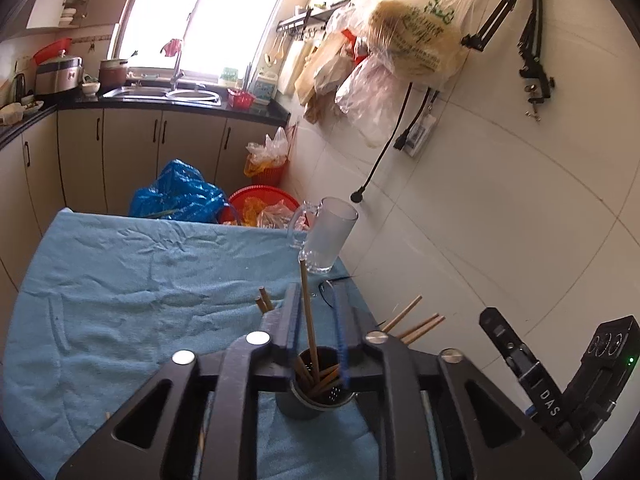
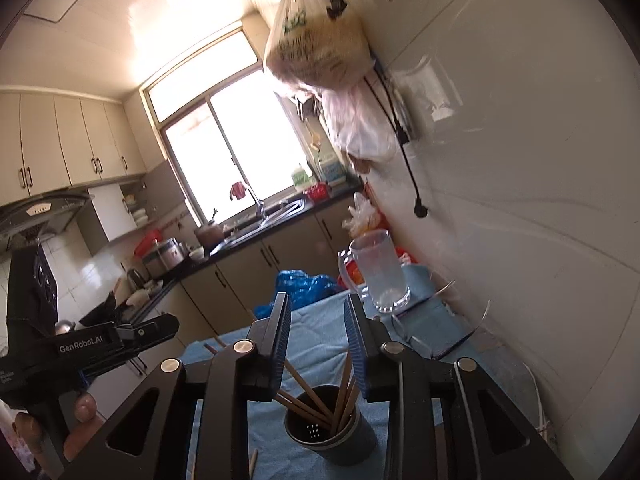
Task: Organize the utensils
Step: 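Lower the left tool's chopstick into the holder and open while the right tool releases its own, then move both open tools back over the remaining chopsticks on the towel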
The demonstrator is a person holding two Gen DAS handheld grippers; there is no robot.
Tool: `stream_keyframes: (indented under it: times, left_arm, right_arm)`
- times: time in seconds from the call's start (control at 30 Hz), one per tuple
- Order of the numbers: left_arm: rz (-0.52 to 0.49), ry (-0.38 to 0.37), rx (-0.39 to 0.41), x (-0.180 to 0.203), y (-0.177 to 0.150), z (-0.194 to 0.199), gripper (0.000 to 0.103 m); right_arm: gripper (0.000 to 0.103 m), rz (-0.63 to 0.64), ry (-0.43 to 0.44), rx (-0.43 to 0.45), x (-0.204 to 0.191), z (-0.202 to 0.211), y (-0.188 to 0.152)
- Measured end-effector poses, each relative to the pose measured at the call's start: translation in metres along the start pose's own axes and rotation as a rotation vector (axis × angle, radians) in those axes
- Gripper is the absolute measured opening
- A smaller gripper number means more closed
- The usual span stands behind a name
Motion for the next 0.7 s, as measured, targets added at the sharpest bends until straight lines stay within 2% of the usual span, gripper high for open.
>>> stream_keyframes:
  times: [0.13,0.17,0.2,0.3,0.37,0.6,0.7]
  left_arm:
    - [0.005,0.011,0.033,-0.006,-0.009,0.030,0.025]
    - [0.009,0.014,0.035,-0.008,-0.013,0.036,0.027]
    - [0.011,0.019,0.038,-0.012,-0.018,0.042,0.029]
    - [0.012,0.066,0.040,-0.028,-0.040,0.060,0.031]
    - [0.009,0.095,0.035,-0.039,-0.057,0.070,0.031]
    - [0.060,0.193,-0.046,-0.094,-0.155,0.105,0.033]
    - [0.085,0.251,-0.086,-0.117,-0.195,0.112,0.033]
  right_arm:
    - [0.035,0.000,0.013,0.013,-0.004,0.023,-0.004]
    - [0.039,-0.002,0.016,0.011,-0.004,0.028,-0.008]
    - [0.043,-0.002,0.018,0.004,-0.005,0.031,-0.012]
    - [0.044,0.005,0.020,-0.044,-0.010,0.035,-0.035]
    - [0.044,0.010,0.019,-0.098,-0.012,0.032,-0.057]
    - [0.044,-0.018,0.062,-0.322,-0.027,0.018,-0.154]
    - [0.044,-0.020,0.002,-0.381,-0.031,0.020,-0.199]
Point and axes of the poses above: each gripper's, at about its wrist camera, not at the fingertips, and z roughly against the way its jaws point, x to its right, y to its top, the point moved 10 cm from there along -z, roughly the way its jaws point, and after that the axes turned 4 degrees about -x, right-handed, at the moved point
